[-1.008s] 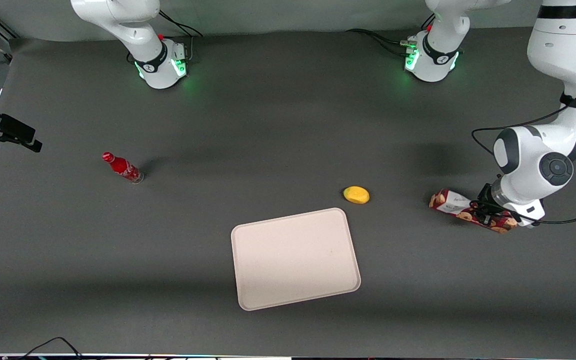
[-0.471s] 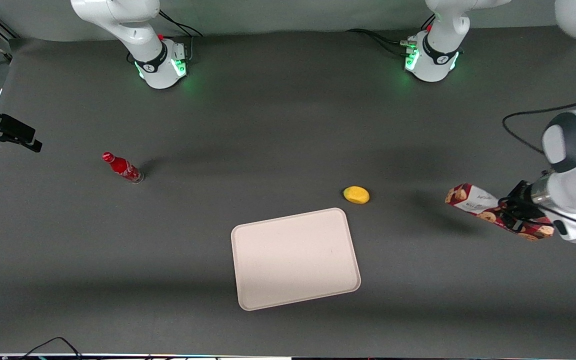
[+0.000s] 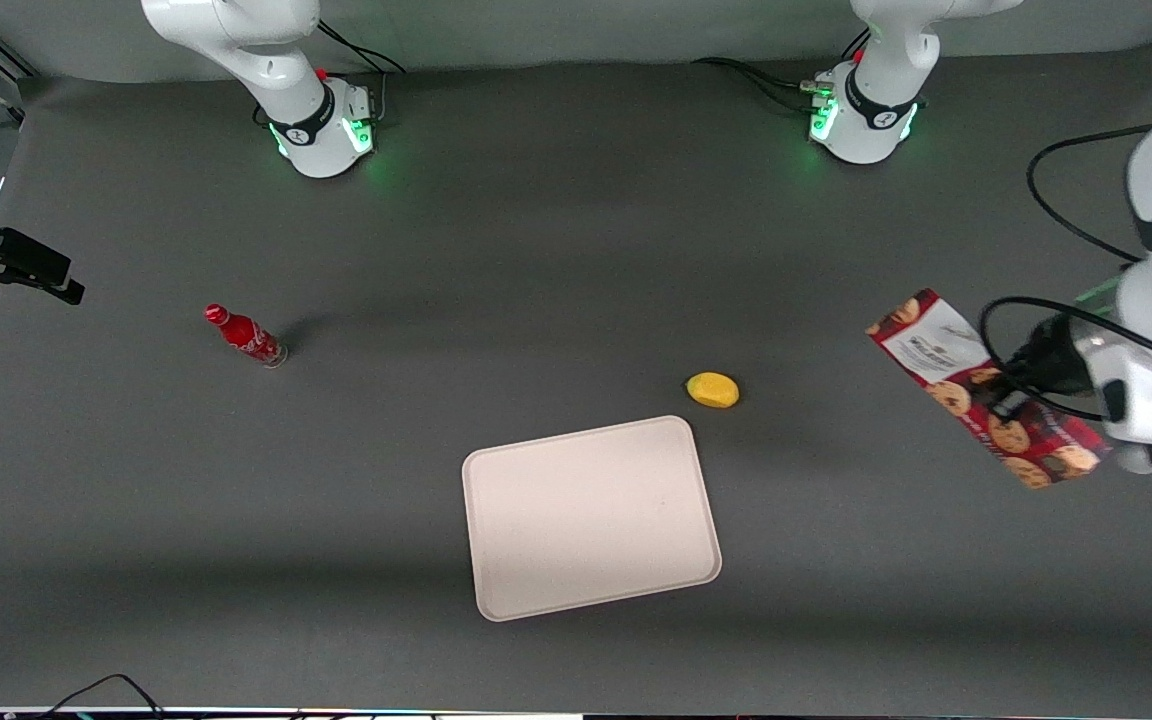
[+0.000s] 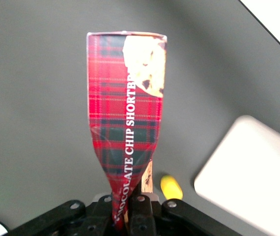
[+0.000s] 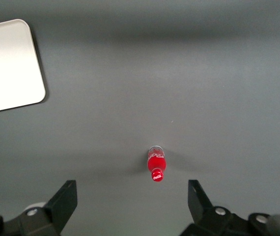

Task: Place red cookie box on tray
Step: 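Lift the box with the left gripper and carry it over the white tray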

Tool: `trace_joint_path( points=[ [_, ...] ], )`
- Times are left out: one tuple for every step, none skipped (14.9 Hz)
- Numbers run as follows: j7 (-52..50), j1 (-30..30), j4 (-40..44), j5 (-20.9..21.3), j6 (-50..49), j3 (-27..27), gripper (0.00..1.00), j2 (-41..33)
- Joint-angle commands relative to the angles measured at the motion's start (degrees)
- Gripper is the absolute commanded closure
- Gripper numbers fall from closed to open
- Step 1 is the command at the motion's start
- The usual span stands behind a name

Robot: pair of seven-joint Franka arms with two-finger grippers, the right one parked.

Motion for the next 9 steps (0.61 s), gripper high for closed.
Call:
trace_joint_path(
  points=[
    [8.47,-0.94,4.02,2.0,-0.42,-6.33,1.0,2.0],
    [10.32,-0.94,4.98,2.0,-0.15,-8.26,1.0,3.57],
    [11.91,-1.03,6.21,2.26,0.11,-10.2,1.0,4.63],
    [12.53,-1.29,7.35,2.26,0.46,-12.22,1.0,6.56],
    [12.62,-1.64,7.8,3.05,0.64,-13.72,1.0,8.31],
    [12.54,-2.77,7.89,5.58,1.43,-14.78,1.0,10.42],
    [12.01,-3.74,7.89,7.95,3.7,-15.74,1.0,12.27],
    [11.49,-4.62,7.89,8.93,6.5,-16.28,1.0,14.46],
    [9.92,-5.5,7.81,9.73,8.97,-16.28,1.0,16.49]
  ],
)
